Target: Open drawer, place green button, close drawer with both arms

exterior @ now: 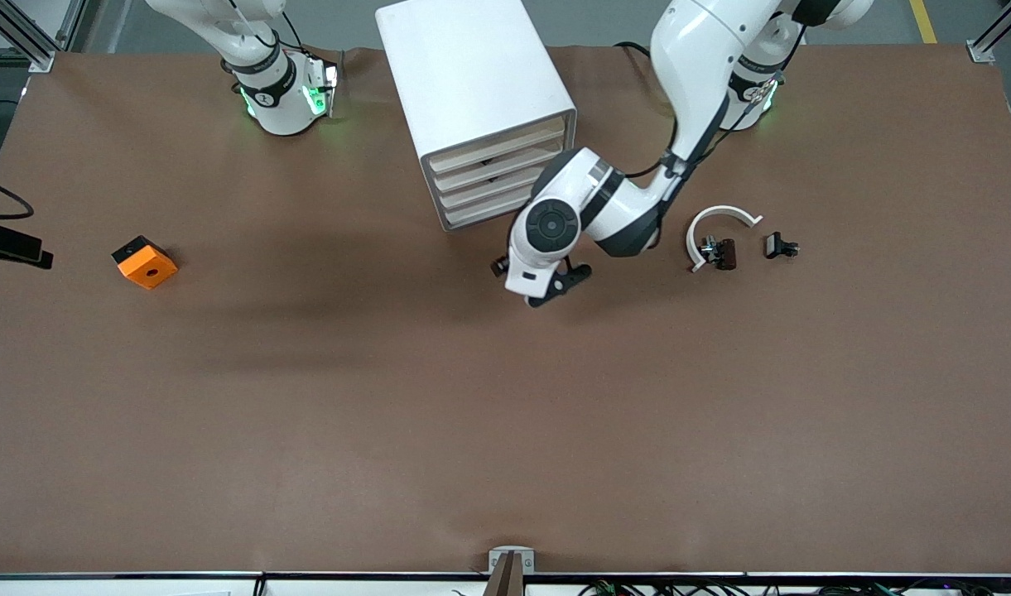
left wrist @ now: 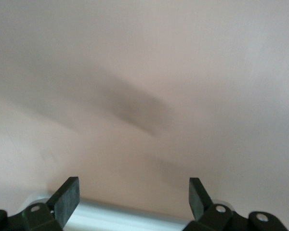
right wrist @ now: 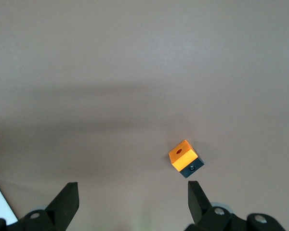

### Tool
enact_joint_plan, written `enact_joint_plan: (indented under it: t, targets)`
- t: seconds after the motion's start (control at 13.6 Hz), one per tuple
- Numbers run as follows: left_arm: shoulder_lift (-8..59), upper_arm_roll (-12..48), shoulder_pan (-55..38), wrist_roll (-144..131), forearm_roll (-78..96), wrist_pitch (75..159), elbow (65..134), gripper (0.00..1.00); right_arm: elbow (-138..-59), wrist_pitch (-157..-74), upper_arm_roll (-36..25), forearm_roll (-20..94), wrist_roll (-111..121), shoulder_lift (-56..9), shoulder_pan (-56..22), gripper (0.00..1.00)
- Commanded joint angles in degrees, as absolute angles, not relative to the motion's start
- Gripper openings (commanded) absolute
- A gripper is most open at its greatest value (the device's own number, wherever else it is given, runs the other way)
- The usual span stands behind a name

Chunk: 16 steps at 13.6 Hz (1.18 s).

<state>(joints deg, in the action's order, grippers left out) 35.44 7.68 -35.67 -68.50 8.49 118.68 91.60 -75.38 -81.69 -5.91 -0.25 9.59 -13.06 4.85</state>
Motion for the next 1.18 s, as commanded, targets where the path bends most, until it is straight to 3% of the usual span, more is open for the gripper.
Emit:
enact_joint_plan:
  t: [0.0,0.29,0.66,0.96,1.1]
  targets:
    - [31.99,2.91,-34.55,-66.71,4.84,116.64,90.45,1.0,-75.59,-80.42,-5.1,0.88,9.93,-9.59,5.71,1.0]
    - [28.93,2.72,-26.56,-55.68,3.34,106.38,86.14,1.0,-75.5,-79.72,-4.57,0.79,10.9,-6.77,4.66,1.0]
    - [15.49,2.81,-12.16,-26.52,3.08,86.95,87.88,1.0,-78.29,-76.99,-5.27,3.52,9.93,-3.96,4.31,1.0]
    - [6.17,2.99,-3.27,-9.96,1.15,87.44,96.22,1.0,-83.66,-78.83,-6.85,3.25,5.45,-0.1,2.2,1.0]
    - [-2.06,3.25,1.21,-4.07,1.14,94.26,106.37,1.0,-88.04,-80.76,-6.86,3.16,5.45,2.97,2.37,1.0]
